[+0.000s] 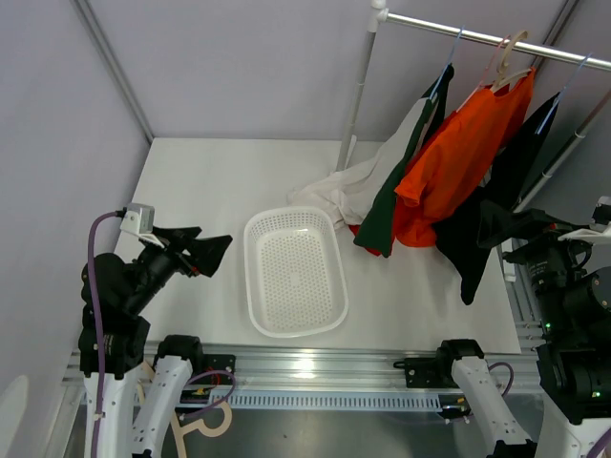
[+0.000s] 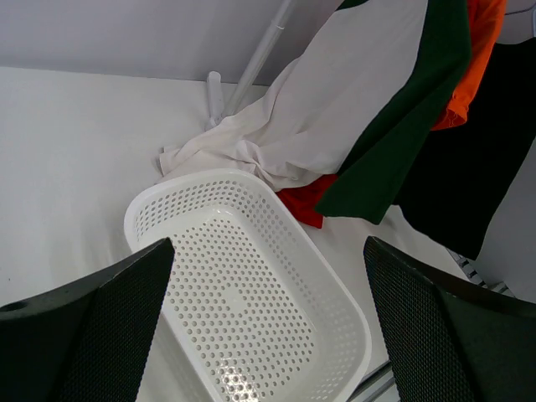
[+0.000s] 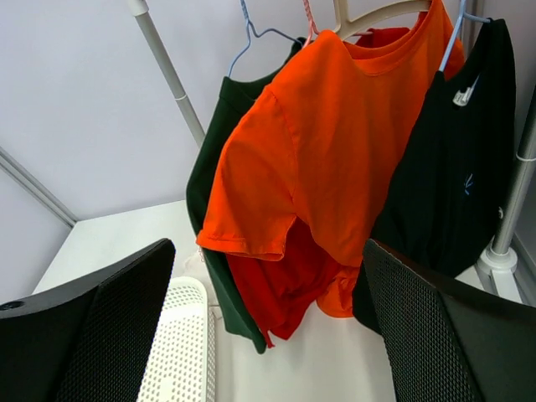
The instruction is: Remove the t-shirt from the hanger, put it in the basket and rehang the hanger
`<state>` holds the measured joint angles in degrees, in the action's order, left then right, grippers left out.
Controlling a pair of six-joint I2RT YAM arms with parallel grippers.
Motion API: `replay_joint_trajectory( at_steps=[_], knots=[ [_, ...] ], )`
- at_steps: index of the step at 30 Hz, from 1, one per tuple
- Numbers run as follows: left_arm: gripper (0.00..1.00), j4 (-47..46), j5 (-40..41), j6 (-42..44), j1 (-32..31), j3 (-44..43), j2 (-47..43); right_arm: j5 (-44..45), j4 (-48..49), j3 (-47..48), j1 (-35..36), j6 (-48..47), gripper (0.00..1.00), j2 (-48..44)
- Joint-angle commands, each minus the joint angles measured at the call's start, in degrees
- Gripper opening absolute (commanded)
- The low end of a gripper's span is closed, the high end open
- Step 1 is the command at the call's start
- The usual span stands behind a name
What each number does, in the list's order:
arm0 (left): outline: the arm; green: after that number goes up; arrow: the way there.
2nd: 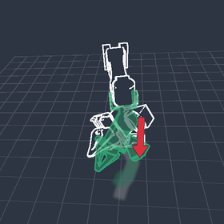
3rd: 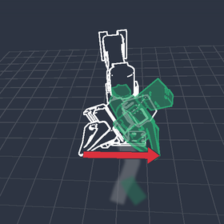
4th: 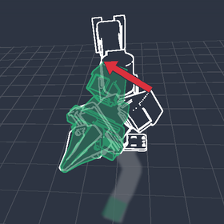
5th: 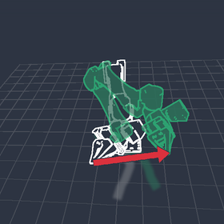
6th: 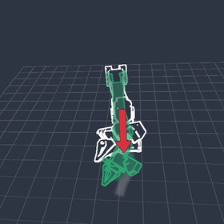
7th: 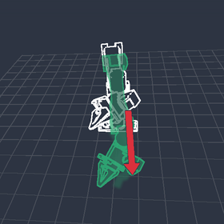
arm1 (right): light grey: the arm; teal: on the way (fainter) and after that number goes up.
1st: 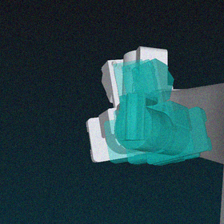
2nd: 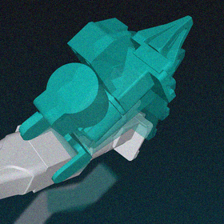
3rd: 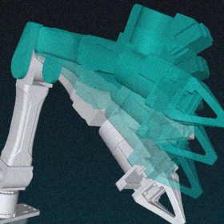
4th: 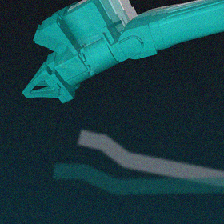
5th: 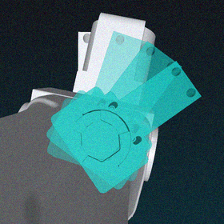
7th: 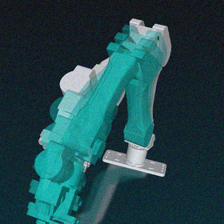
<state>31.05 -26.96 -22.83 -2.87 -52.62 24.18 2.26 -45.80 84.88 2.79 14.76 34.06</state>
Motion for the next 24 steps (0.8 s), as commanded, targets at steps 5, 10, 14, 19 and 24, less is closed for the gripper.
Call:
replay_joint_trajectory(
  at_steps=[5, 10, 14, 19, 24],
  knots=[
    [1.00, 0.1, 0.3, 0.6, -0.2, -1.9, -0.5, 0.7, 0.8, 0.0, 0.2, -0.4, 0.99, -1.5],
    [1.00, 0.6, 0.6, 0.6, -0.2, -2.0, -0.4, 2.6, -3.4, 3.3, 0.3, 0.0, 0.99, 1.1],
    [0.99, 0.7, 1.3, 0.5, -0.2, -2.1, -0.1, 7.4, -6.0, 4.6, 0.3, 1.5, 0.99, 4.1],
    [0.99, -1.1, 0.7, -0.5, -0.2, -1.3, 0.1, 19.8, -9.0, 7.9, 0.2, 5.8, 1.00, 11.4],
    [1.00, -3.3, -0.3, -1.2, -0.2, -0.2, 0.3, 28.1, -7.3, 12.9, 0.2, 7.6, 0.95, 20.7]
  ],
)
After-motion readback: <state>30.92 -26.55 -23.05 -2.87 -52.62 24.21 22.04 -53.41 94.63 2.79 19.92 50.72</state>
